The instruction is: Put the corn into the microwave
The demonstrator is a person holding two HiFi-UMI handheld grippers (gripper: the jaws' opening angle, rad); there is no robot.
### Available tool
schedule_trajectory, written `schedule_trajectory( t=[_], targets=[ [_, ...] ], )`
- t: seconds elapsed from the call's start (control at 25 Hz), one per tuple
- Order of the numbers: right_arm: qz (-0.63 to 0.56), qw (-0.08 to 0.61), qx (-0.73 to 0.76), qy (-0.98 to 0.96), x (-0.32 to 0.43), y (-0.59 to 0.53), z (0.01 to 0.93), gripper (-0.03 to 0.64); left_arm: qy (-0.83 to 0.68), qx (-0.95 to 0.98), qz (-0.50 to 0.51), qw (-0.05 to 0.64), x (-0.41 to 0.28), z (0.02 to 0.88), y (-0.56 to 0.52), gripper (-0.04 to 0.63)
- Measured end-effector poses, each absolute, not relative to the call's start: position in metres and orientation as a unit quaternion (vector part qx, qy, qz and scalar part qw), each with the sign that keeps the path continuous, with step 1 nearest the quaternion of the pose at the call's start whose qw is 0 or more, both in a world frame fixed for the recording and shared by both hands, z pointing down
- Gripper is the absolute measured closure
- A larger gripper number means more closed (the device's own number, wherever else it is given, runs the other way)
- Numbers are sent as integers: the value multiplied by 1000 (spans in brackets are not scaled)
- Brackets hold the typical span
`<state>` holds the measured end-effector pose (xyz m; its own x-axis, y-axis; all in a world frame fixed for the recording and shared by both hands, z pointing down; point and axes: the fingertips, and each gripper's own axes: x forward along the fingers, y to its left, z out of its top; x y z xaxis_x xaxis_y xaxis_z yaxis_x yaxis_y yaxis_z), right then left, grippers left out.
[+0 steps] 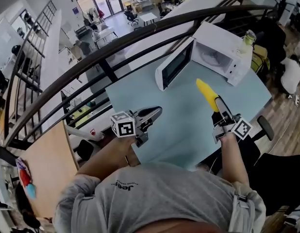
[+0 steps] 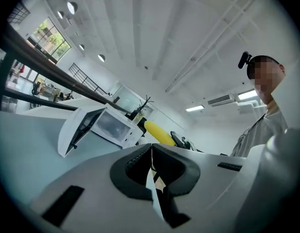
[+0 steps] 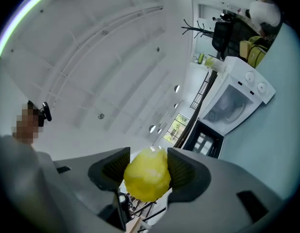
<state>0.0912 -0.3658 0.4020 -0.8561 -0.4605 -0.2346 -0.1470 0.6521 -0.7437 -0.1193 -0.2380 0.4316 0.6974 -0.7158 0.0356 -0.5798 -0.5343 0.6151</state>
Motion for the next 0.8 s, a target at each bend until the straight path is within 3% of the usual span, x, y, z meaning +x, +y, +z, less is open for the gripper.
schedule_trajectory(
  t=[0.28, 0.8],
  targets=[
    [-405, 220, -205, 864, 116, -422, 473, 368, -337, 881, -58, 328, -72, 480, -305, 575],
    [-388, 216, -269, 855, 128, -505, 514, 368, -290, 901, -35, 320, -30, 525, -405, 577]
  ],
)
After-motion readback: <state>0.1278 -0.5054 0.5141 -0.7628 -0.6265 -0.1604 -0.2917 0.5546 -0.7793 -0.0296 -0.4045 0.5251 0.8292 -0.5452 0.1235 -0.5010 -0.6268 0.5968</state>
